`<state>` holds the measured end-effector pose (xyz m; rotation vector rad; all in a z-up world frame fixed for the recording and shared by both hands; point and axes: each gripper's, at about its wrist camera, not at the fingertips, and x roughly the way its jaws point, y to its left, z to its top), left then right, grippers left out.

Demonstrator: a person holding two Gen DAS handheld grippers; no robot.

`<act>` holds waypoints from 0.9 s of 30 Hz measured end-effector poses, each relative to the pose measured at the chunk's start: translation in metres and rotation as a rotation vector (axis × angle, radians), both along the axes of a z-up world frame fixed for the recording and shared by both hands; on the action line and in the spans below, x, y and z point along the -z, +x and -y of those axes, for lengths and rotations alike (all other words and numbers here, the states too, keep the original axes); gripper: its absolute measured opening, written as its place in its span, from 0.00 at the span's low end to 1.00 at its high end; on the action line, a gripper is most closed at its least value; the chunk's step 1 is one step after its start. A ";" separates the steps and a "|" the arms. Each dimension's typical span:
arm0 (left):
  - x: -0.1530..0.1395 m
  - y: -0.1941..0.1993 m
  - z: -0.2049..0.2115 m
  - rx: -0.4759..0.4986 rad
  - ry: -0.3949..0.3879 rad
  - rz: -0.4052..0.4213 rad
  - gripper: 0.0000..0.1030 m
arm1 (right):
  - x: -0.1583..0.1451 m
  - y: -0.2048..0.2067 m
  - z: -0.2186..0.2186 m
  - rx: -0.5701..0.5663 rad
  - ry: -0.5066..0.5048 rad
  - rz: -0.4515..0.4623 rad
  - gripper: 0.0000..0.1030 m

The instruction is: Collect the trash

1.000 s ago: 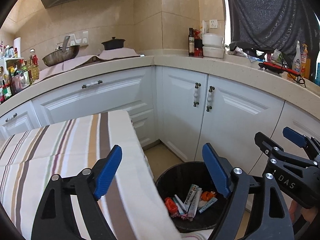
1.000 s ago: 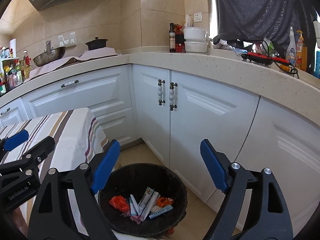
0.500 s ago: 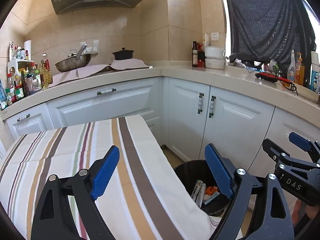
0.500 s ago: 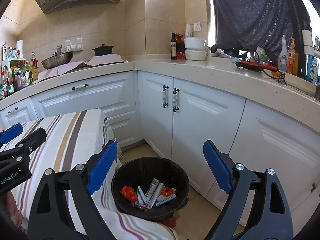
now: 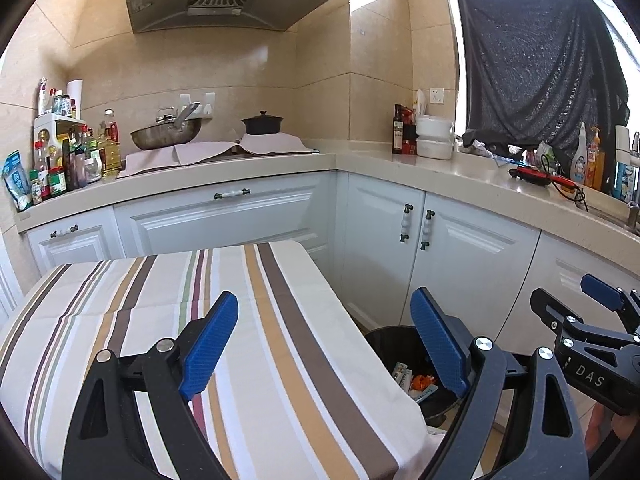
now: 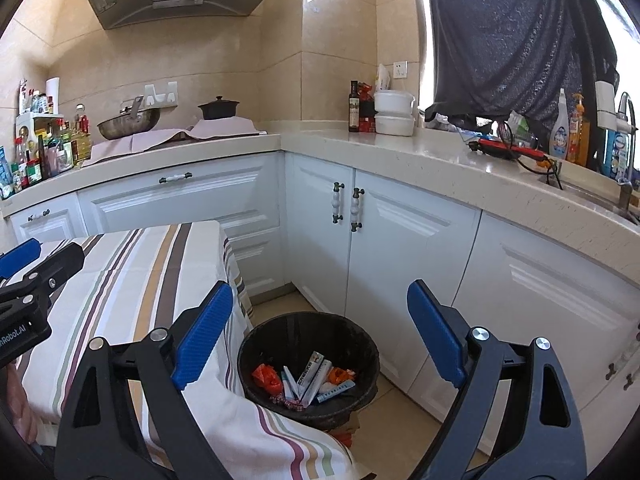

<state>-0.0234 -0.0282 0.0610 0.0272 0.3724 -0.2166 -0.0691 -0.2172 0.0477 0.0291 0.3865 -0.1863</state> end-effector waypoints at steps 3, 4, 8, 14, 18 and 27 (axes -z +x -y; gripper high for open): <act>-0.001 0.000 -0.003 -0.006 -0.008 -0.002 0.83 | -0.001 -0.004 -0.002 0.000 -0.005 0.004 0.84; -0.001 0.000 -0.004 -0.008 -0.009 -0.002 0.83 | -0.002 -0.004 -0.003 0.000 -0.006 0.005 0.84; 0.001 -0.002 -0.006 -0.008 -0.013 -0.002 0.83 | -0.004 -0.007 -0.004 -0.001 -0.012 0.014 0.84; 0.001 -0.003 -0.007 -0.007 -0.014 0.000 0.83 | -0.006 -0.008 -0.002 0.002 -0.013 0.019 0.84; 0.001 -0.004 -0.006 -0.007 -0.015 0.000 0.83 | -0.006 -0.010 -0.002 0.004 -0.015 0.023 0.84; 0.002 -0.005 -0.008 -0.006 -0.014 -0.003 0.83 | -0.008 -0.012 0.000 0.010 -0.019 0.028 0.84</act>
